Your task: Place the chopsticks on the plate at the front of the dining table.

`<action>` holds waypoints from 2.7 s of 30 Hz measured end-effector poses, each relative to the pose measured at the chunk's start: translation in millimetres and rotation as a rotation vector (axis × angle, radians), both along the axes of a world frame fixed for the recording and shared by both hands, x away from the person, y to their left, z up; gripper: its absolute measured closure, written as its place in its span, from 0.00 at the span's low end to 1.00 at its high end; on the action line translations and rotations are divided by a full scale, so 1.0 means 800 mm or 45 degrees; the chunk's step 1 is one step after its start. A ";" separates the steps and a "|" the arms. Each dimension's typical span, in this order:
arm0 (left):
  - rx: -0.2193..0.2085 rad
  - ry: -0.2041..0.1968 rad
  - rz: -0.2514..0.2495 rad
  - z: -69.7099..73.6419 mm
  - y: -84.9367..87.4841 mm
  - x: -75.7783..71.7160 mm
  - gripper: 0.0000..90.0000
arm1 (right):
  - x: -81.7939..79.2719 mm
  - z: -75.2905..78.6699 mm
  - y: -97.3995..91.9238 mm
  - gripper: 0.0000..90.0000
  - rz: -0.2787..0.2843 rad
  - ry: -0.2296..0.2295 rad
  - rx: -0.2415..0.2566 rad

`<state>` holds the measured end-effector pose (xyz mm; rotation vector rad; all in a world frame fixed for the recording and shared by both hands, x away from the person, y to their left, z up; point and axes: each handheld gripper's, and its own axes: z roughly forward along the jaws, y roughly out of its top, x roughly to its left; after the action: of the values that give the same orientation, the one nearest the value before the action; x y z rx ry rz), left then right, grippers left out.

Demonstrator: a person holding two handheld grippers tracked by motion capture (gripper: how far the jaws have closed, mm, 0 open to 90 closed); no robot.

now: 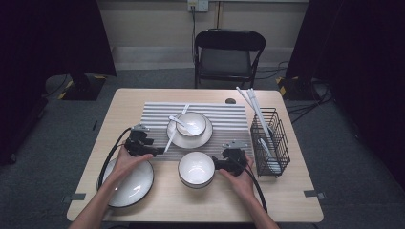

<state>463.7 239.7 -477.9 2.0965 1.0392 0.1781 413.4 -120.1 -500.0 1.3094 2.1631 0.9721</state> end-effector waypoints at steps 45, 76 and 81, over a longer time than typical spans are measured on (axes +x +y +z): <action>0.016 -0.015 -0.036 0.004 -0.021 0.002 0.28 | 0.000 0.000 0.000 0.27 -0.001 0.000 0.000; 0.032 -0.008 -0.063 0.003 -0.031 0.002 0.27 | 0.000 0.000 0.000 0.27 -0.001 0.000 0.000; 0.048 -0.010 -0.070 0.003 -0.031 0.004 0.26 | 0.000 0.000 0.000 0.27 -0.001 0.000 0.000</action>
<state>466.9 215.3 -475.2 2.1540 0.9795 0.1795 413.4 -120.0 -500.0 1.3101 2.1622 0.9716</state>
